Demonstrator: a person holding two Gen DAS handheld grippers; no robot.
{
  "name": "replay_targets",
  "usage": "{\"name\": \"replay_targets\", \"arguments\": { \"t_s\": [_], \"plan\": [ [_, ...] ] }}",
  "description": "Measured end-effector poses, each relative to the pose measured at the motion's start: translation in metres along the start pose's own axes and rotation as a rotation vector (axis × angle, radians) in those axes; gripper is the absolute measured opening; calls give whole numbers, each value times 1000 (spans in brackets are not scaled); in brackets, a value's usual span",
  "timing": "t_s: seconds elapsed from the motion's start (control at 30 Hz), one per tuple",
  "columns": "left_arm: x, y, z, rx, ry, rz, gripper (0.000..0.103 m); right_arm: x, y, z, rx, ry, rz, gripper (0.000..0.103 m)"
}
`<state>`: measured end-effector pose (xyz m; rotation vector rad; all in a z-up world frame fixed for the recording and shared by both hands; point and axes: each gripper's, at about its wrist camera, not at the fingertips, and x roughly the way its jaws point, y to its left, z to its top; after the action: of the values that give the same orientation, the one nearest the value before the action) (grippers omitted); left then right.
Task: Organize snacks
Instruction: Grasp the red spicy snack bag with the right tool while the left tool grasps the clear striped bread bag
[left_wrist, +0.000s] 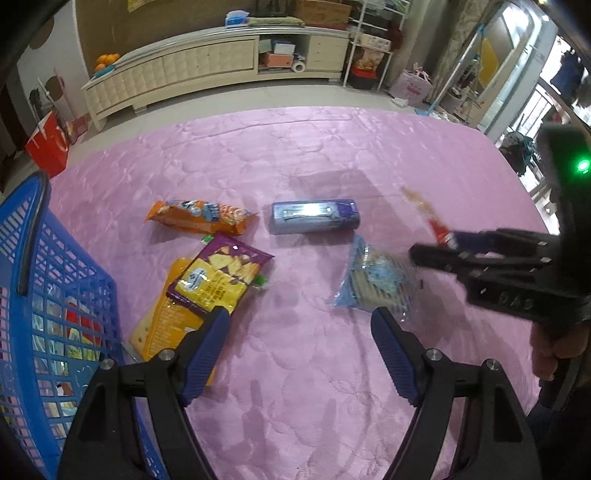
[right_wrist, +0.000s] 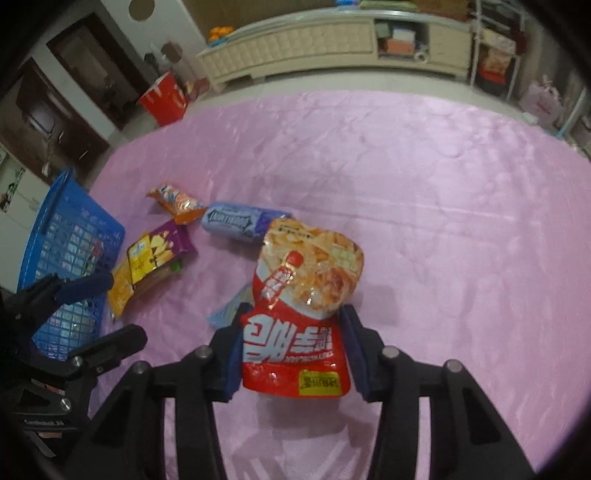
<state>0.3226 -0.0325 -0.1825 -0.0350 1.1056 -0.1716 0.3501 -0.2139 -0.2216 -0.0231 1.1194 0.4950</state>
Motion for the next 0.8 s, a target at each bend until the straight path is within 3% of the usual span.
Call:
{"name": "replay_targets", "arguments": {
  "t_s": [0.17,0.47,0.8],
  "plan": [
    [2,-13,5,35,5,2,77,-27,-10,-10,47,-81,-10,52],
    [26,-54,18,171,91,-46,77,-29,-15,-17,16,-74,-50,52],
    [65,-92,30,333,170,-26,77,-27,-36,-21,46,-46,-64,52]
  ]
}}
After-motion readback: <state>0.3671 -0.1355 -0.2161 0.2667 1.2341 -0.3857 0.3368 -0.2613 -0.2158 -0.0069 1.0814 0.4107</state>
